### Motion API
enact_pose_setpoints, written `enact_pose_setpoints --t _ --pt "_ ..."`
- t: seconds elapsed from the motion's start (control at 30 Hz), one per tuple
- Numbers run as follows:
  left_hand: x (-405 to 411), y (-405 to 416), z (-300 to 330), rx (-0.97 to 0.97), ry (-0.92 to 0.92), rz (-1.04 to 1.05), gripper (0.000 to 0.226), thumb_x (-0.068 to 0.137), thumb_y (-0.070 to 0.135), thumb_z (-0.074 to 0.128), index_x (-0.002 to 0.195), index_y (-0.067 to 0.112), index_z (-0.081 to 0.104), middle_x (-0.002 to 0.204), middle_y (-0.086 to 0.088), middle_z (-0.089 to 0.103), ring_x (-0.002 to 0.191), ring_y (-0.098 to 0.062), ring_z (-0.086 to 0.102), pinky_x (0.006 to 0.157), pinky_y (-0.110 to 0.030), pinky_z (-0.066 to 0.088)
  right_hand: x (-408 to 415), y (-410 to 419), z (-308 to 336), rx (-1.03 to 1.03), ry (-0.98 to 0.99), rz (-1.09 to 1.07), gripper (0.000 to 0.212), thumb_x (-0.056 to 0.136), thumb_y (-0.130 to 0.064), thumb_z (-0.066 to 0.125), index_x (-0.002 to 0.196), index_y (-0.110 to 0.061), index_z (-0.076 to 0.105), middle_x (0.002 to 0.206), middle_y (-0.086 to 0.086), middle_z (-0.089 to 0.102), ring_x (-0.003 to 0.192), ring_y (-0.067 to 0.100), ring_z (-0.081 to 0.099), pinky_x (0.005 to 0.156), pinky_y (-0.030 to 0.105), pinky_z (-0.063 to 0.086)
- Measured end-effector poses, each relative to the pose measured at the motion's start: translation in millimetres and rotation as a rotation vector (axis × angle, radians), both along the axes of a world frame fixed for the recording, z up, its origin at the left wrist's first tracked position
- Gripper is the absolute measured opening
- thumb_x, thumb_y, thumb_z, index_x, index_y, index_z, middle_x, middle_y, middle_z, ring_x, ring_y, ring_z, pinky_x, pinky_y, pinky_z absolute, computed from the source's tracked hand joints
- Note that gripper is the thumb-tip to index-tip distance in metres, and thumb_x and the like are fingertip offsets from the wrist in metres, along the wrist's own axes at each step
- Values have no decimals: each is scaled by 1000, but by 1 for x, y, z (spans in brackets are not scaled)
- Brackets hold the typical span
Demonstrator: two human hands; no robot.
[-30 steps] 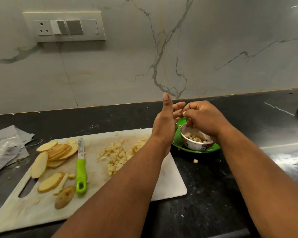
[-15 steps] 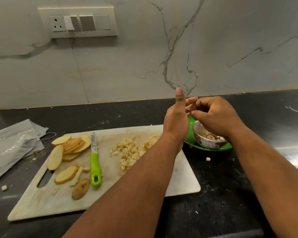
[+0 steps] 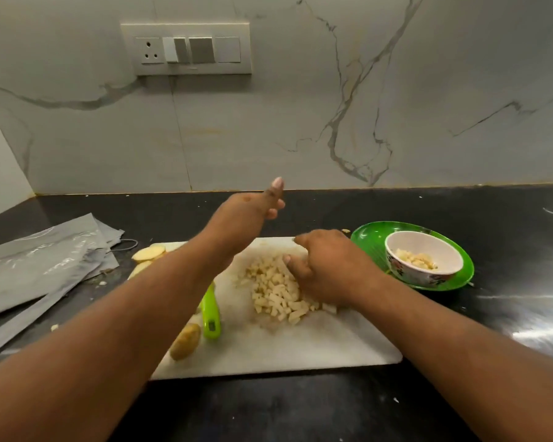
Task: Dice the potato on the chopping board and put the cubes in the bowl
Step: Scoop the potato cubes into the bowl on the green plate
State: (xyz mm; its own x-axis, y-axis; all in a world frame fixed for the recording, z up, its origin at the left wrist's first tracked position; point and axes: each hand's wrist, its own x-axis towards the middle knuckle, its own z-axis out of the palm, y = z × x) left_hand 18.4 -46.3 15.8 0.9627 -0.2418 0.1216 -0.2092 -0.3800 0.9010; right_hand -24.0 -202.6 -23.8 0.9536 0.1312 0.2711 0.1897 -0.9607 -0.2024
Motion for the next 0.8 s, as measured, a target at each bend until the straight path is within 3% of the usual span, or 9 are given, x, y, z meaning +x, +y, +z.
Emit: enact_pose_setpoints --t 0.07,0.13,0.27,0.37,0.43,0.5,0.63,0.8 --pt "1 4 -12 -30 105 9 65 96 77 34 115 29 73 127 1 69 122 -21 56 95 -44 37 2 4 -13 -29 70 4 52 99 -57 40 118 -14 62 116 9 67 111 29 59 88 37 46" --pt "1 1 -24 -57 166 1 68 95 79 31 115 30 74 131 2 67 125 -19 54 99 -43 36 0 7 -19 70 93 48 56 99 -59 39 128 -16 59 114 6 68 110 26 60 87 35 45" --pt "-4 -3 -36 -168 173 -15 66 95 78 32 110 31 76 124 6 70 119 -10 59 114 -43 38 -5 9 -19 306 1 236 21 91 -44 59 101 -27 68 75 -8 67 72 11 60 70 36 48" --pt "-5 -3 -39 -276 193 -17 67 94 79 33 109 30 77 123 5 70 118 -11 61 113 -44 41 2 9 -17 369 48 252 38 82 -57 64 112 -33 67 92 -10 72 83 7 66 77 34 53" --pt "-4 -2 -38 -339 244 8 71 91 83 34 109 29 77 124 4 69 117 -12 60 112 -44 41 7 14 -21 243 153 271 70 73 -81 59 128 -37 56 116 -16 66 104 4 61 90 36 52" --pt "-3 -4 -37 -405 295 25 73 89 85 36 110 27 76 123 4 67 116 -12 58 109 -41 41 8 18 -27 127 164 278 85 67 -88 56 136 -39 45 128 -19 58 115 5 55 96 38 49" --pt "-4 -6 -40 -451 338 27 77 86 87 37 107 25 77 124 2 69 114 -18 63 106 -43 46 8 19 -27 191 50 340 57 76 -60 72 123 -35 51 116 -17 56 105 3 49 91 31 46" --pt "-8 -5 -39 -497 298 13 76 92 80 40 101 15 80 103 -3 80 102 -26 75 101 -49 56 6 16 -24 252 43 469 28 73 -31 67 99 -22 63 97 -12 62 90 9 55 78 32 48"
